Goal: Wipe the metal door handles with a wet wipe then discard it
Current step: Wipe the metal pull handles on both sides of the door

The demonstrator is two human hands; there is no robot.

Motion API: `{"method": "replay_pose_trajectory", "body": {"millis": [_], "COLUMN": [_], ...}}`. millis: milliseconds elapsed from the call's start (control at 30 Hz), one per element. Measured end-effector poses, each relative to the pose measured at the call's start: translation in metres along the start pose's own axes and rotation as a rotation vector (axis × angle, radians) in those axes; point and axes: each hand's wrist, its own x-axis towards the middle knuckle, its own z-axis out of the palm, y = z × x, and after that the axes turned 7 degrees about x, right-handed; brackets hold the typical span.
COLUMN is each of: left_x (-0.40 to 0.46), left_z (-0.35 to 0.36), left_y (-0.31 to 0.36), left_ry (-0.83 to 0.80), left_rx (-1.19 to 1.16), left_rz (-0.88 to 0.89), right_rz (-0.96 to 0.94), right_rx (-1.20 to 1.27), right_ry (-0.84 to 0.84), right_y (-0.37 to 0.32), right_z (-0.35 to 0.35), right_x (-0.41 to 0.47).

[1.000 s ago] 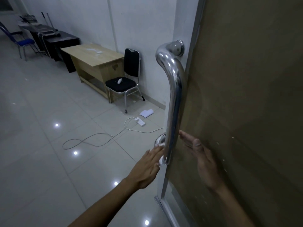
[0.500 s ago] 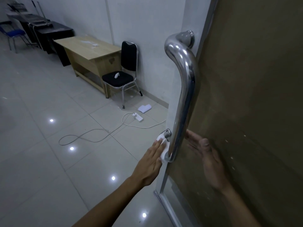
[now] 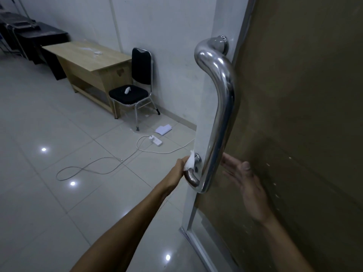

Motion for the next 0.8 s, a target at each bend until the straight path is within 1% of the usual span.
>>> {"method": "replay_pose_trajectory", "body": {"millis": [100,167,233,300,400,500,533,600,667,733,800], "left_x": [-0.012,-0.024,-0.035,-0.045,-0.054,-0.055,-0.051,-0.041,-0.026,-0.014,-0.004], "left_z": [-0.001,-0.001,0.001,0.008,0.028,0.034,0.032,0.026,0.016,0.008,0.001], "left_y": [-0.004,-0.011,-0.017,-0.017,-0.024,-0.03,-0.029,-0.022,-0.017,-0.008,-0.003], "left_ry": [0.07,0.053,0.036,0.053,0.09,0.115,0.13,0.139,0.117,0.093,0.058], "left_rx": [-0.27,-0.435,-0.519,-0.408,-0.154,0.288,0.381,0.521,0.717,0.883,0.978], "left_rz": [-0.122,-0.157,-0.153,-0.093,-0.055,0.174,0.211,0.202,0.191,0.231,0.264], "right_rz": [0.007,0.01,0.017,0.022,0.013,0.014,0.013,0.018,0.019,0.019,0.013], "right_rx": [0.0,0.008,0.013,0.015,-0.002,-0.022,-0.023,-0.019,-0.013,0.002,0.009], "right_ry": [0.002,0.007,0.013,0.014,-0.006,-0.025,-0.026,-0.03,-0.034,-0.03,-0.022], "right_y": [0.0,0.001,0.0,0.001,0.005,0.01,0.01,0.009,0.006,0.002,0.001], "right_z": [0.0,-0.001,-0.002,-0.004,-0.004,-0.004,-0.004,-0.005,-0.006,-0.008,-0.009], "right_x": [0.0,-0.001,-0.001,0.0,0.001,0.0,0.0,0.0,0.0,-0.001,-0.001]}}
